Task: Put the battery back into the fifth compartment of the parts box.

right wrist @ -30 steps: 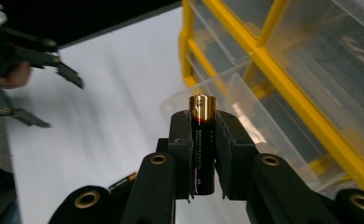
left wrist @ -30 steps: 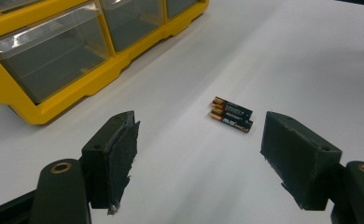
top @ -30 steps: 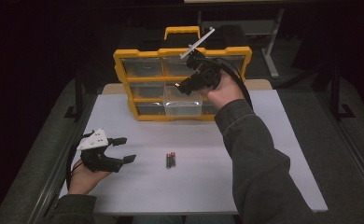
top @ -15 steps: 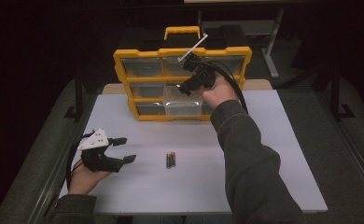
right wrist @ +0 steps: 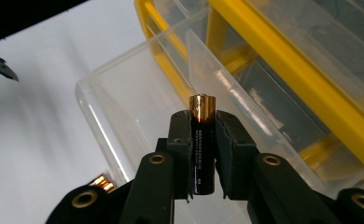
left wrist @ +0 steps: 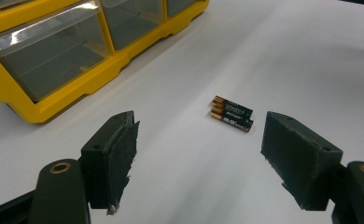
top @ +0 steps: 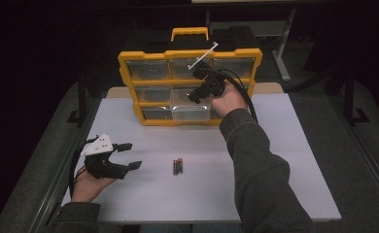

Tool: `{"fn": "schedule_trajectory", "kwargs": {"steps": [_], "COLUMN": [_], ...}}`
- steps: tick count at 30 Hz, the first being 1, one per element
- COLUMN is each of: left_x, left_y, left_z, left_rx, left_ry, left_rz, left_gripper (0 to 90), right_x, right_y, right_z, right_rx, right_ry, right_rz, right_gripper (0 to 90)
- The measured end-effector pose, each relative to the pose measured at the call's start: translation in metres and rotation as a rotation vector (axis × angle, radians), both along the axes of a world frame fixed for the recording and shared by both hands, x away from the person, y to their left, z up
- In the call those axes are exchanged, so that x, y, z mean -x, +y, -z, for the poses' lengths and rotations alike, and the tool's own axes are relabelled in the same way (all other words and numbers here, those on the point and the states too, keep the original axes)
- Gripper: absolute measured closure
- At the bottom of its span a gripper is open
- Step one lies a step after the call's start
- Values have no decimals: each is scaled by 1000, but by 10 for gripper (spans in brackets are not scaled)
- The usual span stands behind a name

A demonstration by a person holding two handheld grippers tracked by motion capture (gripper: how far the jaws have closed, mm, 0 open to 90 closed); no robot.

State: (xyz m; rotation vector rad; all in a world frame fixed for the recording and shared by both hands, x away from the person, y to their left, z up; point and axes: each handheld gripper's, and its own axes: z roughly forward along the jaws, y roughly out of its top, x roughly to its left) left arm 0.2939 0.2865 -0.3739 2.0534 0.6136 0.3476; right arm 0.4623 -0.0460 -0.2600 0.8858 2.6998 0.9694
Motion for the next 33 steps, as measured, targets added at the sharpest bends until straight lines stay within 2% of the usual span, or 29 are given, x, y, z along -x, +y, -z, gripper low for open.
{"fn": "schedule_trajectory", "kwargs": {"steps": [4,9,12,17,24,28,32,33], "left_x": [0,-1,-1,0,0,-1,0,0], "left_y": [1,1,1,1,3,3,3,3], "left_z": [-1,0,0,0,-1,-1,-2,-1], "left_rx": [-1,0,-1,-1,2,-7,-1,15], "left_ry": [3,7,1,7,-2,-2,-3,0], "left_rz": [1,-1,1,-3,-4,-4,-7,-11], "left_gripper": [263,263,262,262,261,260,261,261], "right_x": [0,-1,3,9,29,40,52,55], "right_y": [1,-3,-6,-7,-12,-15,-14,-14], "right_z": [1,-2,-5,-11,-24,-29,-31,-31], "right_rx": [2,-14,-35,-54,-101,-107,-113,-114], "right_ry": [-9,-9,3,-8,-15,-32,-39,-48], "right_rz": [7,19,20,10,-3,-19,-28,-34], "right_gripper": [705,701,690,687,668,660,635,634]}}
